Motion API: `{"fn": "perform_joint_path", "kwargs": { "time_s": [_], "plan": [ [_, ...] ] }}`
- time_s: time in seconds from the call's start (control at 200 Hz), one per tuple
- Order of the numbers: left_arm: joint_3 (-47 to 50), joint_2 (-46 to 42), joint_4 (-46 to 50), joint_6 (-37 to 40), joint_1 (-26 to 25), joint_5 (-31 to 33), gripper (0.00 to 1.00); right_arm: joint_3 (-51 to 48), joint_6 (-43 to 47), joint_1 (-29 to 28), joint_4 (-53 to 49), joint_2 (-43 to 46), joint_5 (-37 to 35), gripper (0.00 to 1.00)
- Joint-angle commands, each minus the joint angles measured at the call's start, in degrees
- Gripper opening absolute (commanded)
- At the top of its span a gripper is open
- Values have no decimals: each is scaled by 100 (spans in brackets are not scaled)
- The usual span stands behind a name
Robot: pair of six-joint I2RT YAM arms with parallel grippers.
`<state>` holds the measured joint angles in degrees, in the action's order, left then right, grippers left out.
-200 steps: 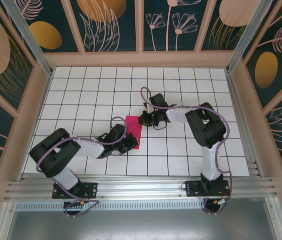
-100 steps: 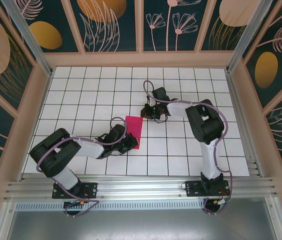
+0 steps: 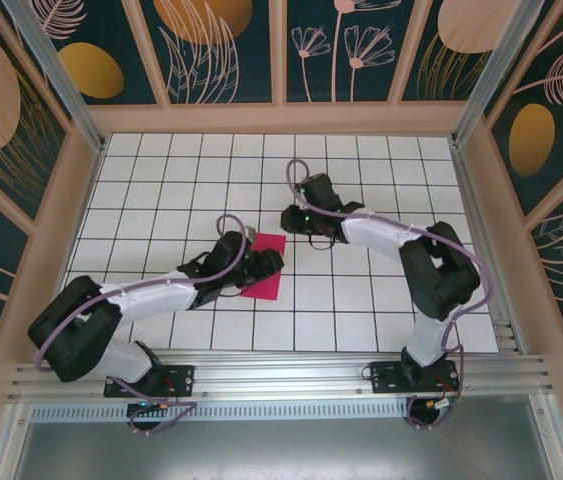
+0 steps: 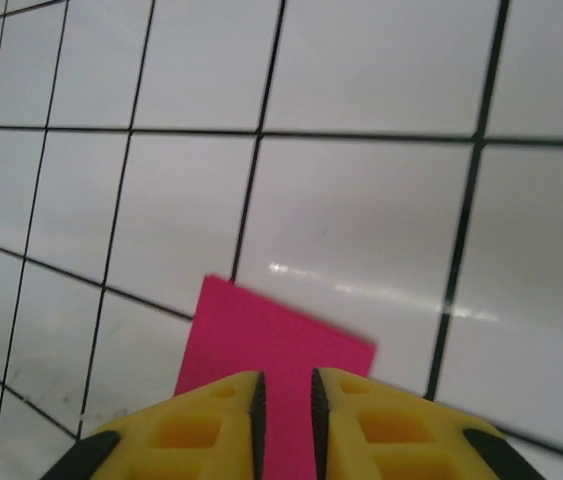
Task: Fold a paper plane with a square sheet of paper (pick it up from the middle)
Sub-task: Rotate the square sheet of paper at the center of the table.
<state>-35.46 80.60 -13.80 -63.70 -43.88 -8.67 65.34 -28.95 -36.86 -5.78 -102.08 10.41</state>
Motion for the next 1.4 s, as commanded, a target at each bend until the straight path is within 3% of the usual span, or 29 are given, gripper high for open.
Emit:
{"fn": "perform_joint_path", "kwargs": {
  "time_s": [0.0, 0.125, 0.34, 0.59, 0.761, 0.896, 1.056, 1.231, 1.396],
  "plan": [
    [131, -313, 820, 263, 384, 353, 53, -276, -181, -410, -285, 39, -426, 26],
    [345, -662, 1219, 362, 747, 555, 65, -104, -231, -803, -439, -270, -458, 29],
    [884, -1065, 1152, 232, 1121, 382, 72, 227, 122, -1029, -694, -923, -278, 32],
    [1103, -1180, 917, 191, 1290, 110, 76, 356, 2581, -789, -1540, -1476, -469, 31],
    [1129, -1104, 806, 182, 1310, 35, 77, 625, 3342, -505, -1688, -1214, -388, 31],
    [1103, -1025, 687, 182, 1313, -45, 78, 911, 2618, -560, -1516, -782, 60, 35],
    [1156, -1002, 497, 183, 1312, -179, 78, 381, 1220, -698, -1138, -298, -202, 48],
    [1182, -1002, 303, 174, 1312, -424, 79, -171, 333, -717, -1140, 15, -223, 47],
    [1191, -994, 185, 165, 1316, -551, 79, -533, -154, -727, -1102, 152, 169, 39]
  ]
}}
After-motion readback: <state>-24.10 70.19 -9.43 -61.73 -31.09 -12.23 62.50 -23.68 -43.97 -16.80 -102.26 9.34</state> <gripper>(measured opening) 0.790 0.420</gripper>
